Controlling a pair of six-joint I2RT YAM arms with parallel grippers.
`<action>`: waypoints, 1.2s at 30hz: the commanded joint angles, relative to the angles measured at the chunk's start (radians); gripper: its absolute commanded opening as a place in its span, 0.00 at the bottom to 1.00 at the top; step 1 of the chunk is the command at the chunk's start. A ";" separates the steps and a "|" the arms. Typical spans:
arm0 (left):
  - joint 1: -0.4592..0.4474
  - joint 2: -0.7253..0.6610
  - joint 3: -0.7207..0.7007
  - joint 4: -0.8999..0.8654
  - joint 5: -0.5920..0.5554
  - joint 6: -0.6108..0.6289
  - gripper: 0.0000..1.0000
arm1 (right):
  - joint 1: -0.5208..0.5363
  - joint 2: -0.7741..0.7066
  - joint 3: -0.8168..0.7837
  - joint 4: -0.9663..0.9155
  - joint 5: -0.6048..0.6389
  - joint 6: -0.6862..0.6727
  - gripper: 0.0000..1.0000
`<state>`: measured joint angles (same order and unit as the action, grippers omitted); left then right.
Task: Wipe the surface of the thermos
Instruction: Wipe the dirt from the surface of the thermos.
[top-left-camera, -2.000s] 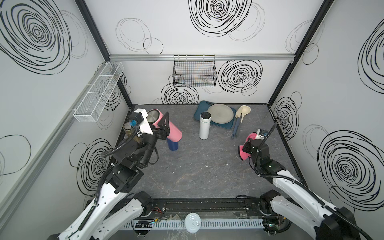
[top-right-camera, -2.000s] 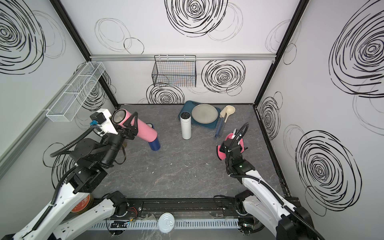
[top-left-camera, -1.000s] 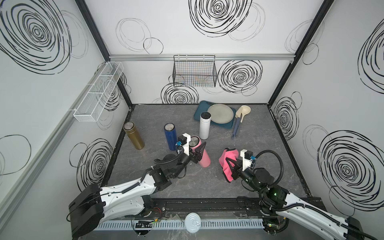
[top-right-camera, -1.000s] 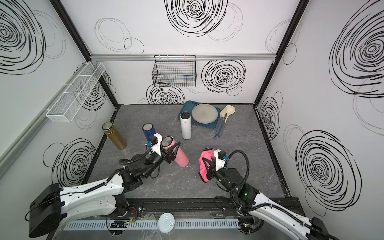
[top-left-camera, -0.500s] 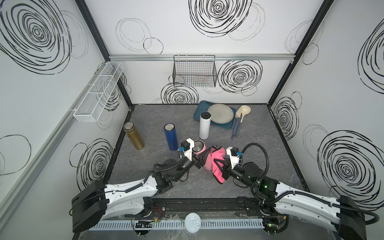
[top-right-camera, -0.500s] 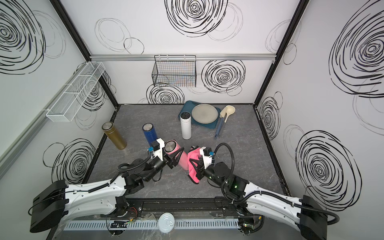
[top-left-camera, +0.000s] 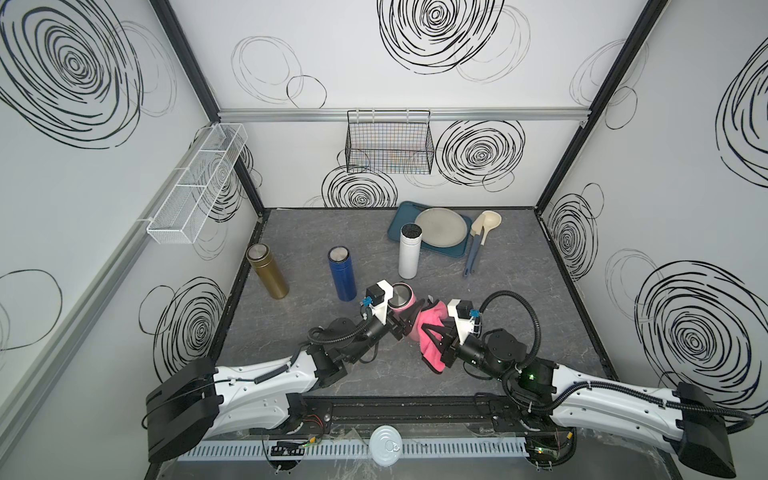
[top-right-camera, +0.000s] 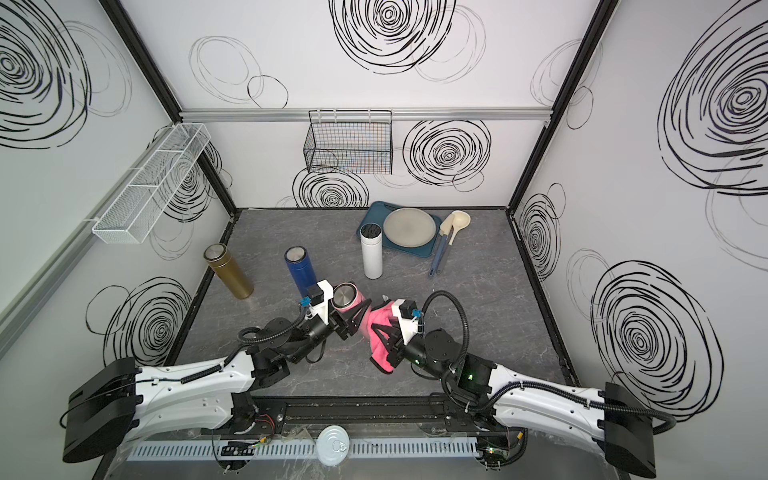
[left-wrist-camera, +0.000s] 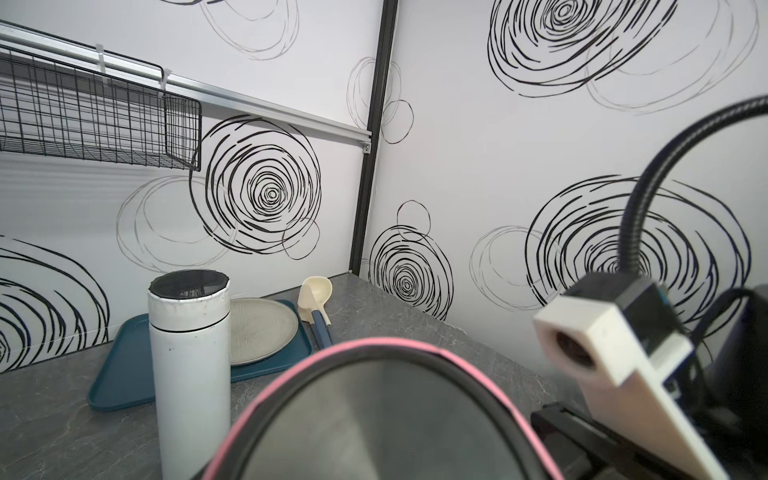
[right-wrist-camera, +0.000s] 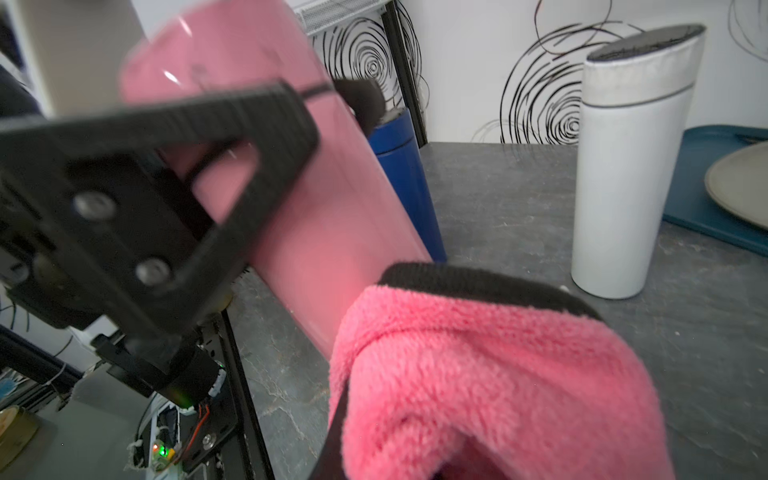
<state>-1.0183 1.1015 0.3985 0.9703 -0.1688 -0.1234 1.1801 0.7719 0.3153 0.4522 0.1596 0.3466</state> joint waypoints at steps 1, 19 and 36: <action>-0.036 0.008 0.034 0.146 0.078 0.036 0.00 | 0.021 0.053 0.025 0.051 -0.018 -0.014 0.00; -0.025 -0.016 0.012 0.166 0.067 0.030 0.00 | 0.103 0.138 0.072 0.111 0.044 -0.082 0.00; -0.006 -0.021 0.023 0.197 0.110 0.008 0.00 | 0.042 0.223 0.044 0.149 0.082 -0.001 0.00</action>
<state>-1.0077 1.0893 0.3817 1.0088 -0.1596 -0.0456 1.2255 1.0466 0.2634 0.5316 0.2230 0.3603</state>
